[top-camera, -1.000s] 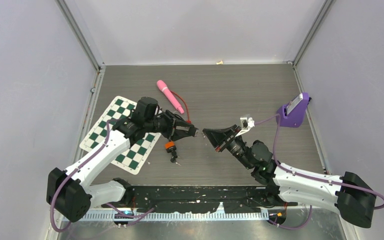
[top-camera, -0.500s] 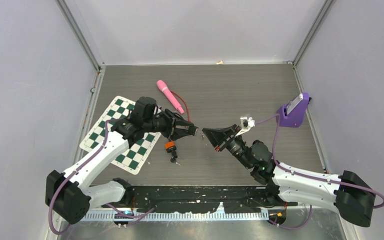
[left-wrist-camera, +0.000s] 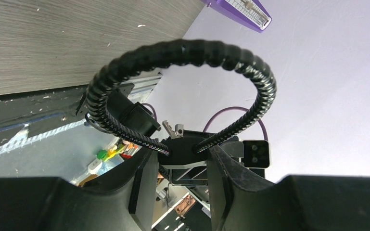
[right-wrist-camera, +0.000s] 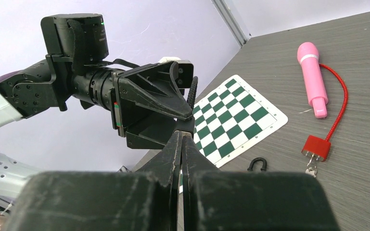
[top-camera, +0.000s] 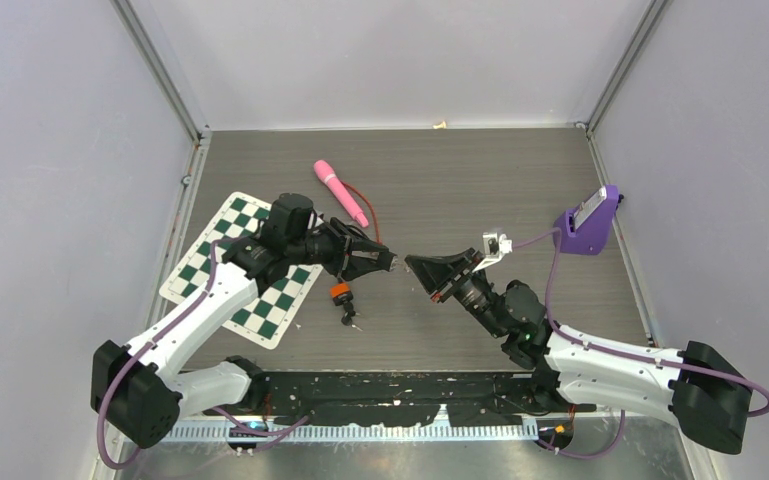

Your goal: Unlock with the key

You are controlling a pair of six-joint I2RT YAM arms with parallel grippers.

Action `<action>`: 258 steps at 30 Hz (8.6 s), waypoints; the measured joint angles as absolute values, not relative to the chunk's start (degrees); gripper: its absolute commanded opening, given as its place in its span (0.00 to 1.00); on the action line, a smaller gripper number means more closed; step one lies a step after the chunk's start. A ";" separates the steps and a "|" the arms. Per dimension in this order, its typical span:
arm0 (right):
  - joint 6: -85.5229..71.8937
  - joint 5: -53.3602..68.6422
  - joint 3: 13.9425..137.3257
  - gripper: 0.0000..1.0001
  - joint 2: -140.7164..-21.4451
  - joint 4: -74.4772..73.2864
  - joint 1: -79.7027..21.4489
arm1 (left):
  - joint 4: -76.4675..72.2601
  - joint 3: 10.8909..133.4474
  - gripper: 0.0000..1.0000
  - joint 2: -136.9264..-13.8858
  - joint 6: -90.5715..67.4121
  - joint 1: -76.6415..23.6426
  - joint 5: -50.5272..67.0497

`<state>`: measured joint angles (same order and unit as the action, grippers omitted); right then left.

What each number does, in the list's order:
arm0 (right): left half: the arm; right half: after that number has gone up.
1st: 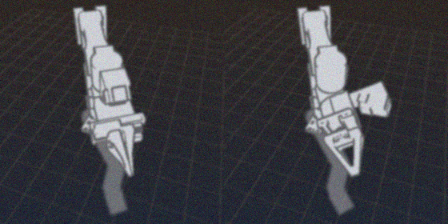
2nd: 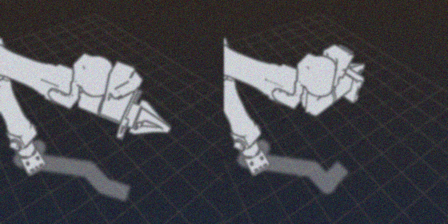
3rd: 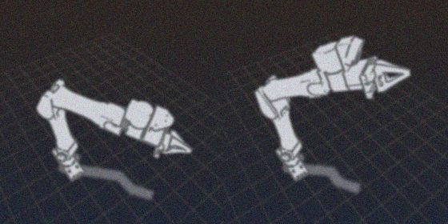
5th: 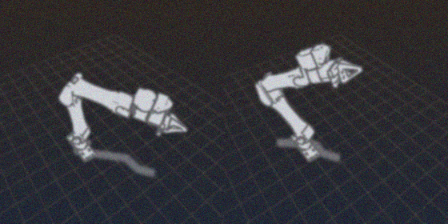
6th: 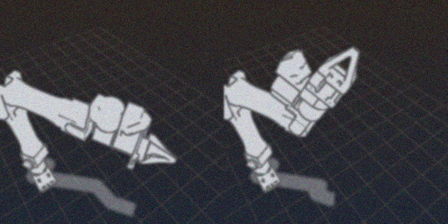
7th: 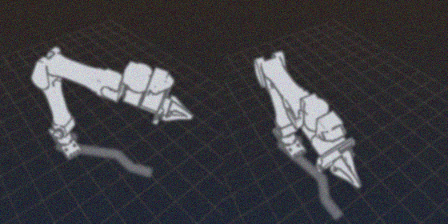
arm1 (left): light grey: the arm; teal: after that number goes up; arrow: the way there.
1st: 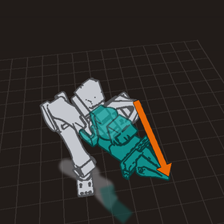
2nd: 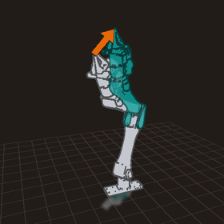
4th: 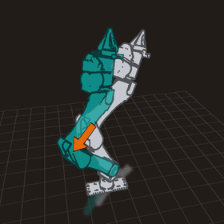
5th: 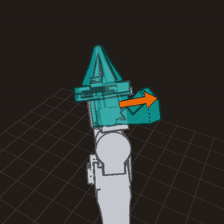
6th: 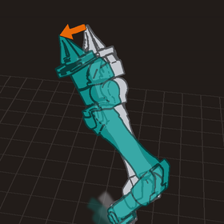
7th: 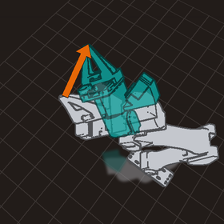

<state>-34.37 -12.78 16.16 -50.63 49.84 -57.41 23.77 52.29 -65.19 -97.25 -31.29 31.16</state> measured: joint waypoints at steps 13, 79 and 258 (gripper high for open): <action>-34.92 -12.82 16.19 0.05 -51.79 51.31 -57.41 | 23.79 52.31 0.00 -65.19 -97.19 -31.66 30.76; -37.10 -11.53 18.59 0.05 -60.77 56.60 -55.83 | 25.30 54.24 0.00 -64.31 -94.59 -35.86 15.31; 18.44 6.61 66.24 0.22 -104.16 -39.33 -57.84 | 26.50 26.35 0.99 -27.00 -31.97 -42.96 -9.76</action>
